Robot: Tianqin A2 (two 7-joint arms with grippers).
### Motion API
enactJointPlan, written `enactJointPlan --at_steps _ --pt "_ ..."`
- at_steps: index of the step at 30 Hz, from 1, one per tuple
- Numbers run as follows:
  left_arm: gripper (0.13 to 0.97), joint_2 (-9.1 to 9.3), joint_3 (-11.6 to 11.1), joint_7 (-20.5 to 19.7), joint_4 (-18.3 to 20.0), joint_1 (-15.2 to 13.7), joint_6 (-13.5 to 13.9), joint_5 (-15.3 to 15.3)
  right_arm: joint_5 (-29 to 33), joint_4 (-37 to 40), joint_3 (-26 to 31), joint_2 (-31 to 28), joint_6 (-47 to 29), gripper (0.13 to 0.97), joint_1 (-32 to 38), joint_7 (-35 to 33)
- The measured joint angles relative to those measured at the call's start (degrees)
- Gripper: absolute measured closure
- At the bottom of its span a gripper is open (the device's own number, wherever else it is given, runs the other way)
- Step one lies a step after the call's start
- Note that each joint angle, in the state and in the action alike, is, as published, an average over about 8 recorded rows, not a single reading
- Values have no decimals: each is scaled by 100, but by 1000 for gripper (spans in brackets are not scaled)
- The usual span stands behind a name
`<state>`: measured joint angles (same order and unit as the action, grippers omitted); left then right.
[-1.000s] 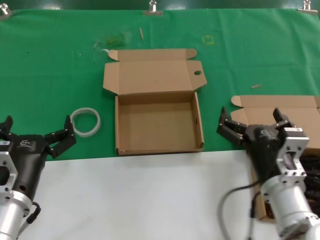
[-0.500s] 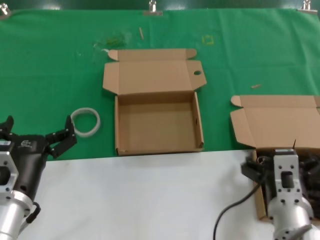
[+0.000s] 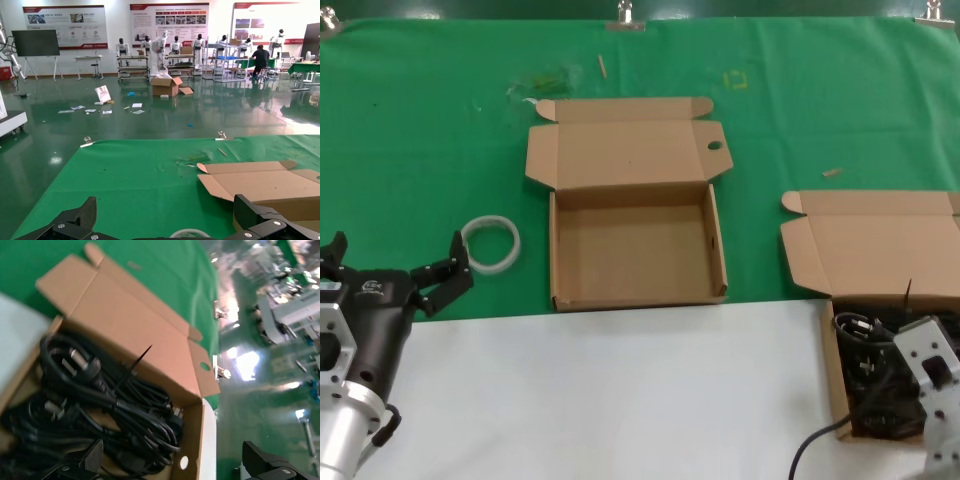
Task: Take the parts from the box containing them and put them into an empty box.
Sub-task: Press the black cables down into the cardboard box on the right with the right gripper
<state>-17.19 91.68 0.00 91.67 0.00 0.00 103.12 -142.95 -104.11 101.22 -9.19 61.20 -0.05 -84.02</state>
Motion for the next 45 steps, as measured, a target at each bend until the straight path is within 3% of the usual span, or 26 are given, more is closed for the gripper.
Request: enactJointPlan --at_steps 9,16,32,45 --pt "132 0 0 -2 0 0 0 0 -875 295 -335 0 -19 129 442 -2081" --pt "132 0 0 -3 0 0 0 0 -1330 679 -556 1 -345 129 692 -2958" --pt "132 0 0 -1 0 0 0 -1 -1474 1353 -940 2 -1092 129 1008 -3423" --pt "132 0 0 -1 0 0 0 0 -1478 1458 -936 3 -1170 382 877 -3272"
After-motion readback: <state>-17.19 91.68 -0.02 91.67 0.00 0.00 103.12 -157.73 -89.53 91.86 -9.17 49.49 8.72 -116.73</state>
